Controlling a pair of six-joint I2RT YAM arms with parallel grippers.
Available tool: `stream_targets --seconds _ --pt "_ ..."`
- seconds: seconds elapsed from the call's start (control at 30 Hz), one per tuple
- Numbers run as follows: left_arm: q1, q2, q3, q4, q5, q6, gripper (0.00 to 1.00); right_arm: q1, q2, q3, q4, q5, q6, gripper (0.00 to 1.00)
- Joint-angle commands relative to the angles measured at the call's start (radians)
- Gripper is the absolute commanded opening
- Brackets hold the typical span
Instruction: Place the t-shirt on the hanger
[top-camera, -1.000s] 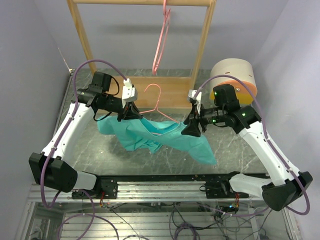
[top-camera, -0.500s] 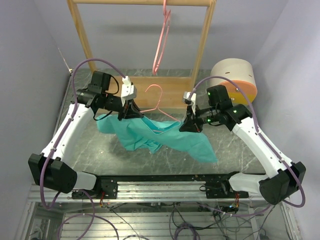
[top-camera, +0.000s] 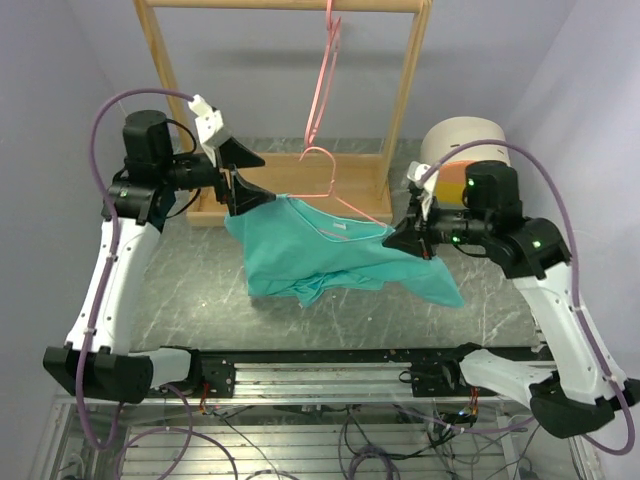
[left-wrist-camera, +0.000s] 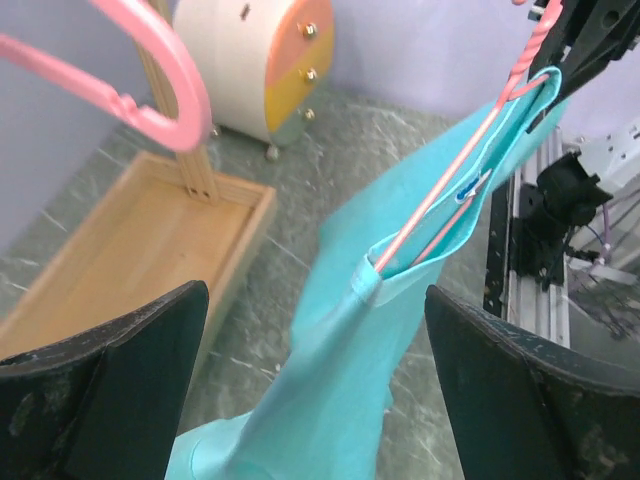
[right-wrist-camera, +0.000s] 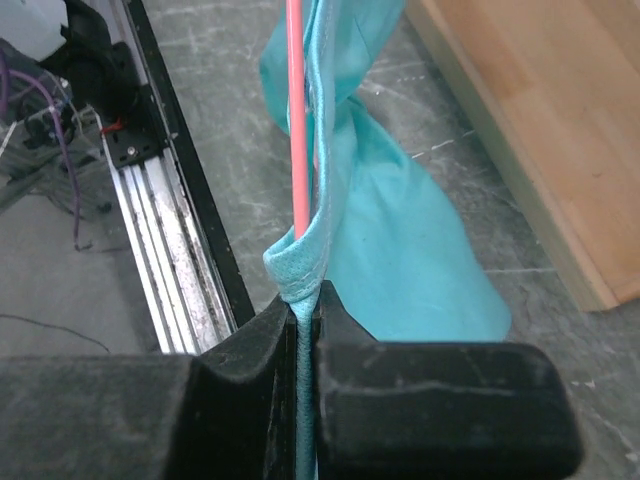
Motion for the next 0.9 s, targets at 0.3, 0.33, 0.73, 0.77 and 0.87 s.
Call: stream_targets --seconds 0.3,0.33,0.73,0.77,0.87 --pt "0.120 -0.062 0.006 0.478 -0.178 -0.437 0.99 -0.006 -0.107 0.231 -0.267 0.221 0.184 0.00" --pt "0.123 -0.054 0.002 0.485 -0.188 -0.440 0.99 -0.004 -0.110 0.260 -0.290 0.255 0.200 0.00" --pt "0.130 -0.019 -0.010 0.449 -0.211 -0.381 1.00 0.237 -0.082 0.601 -0.411 0.941 0.504 0.00" --pt "0.130 -0.018 -0.011 0.448 -0.212 -0.378 1.00 0.256 -0.071 0.606 -0.407 0.990 0.508 0.00" --pt "0.130 -0.015 -0.012 0.439 -0.215 -0.368 1.00 0.276 -0.016 0.630 -0.378 1.075 0.467 0.00"
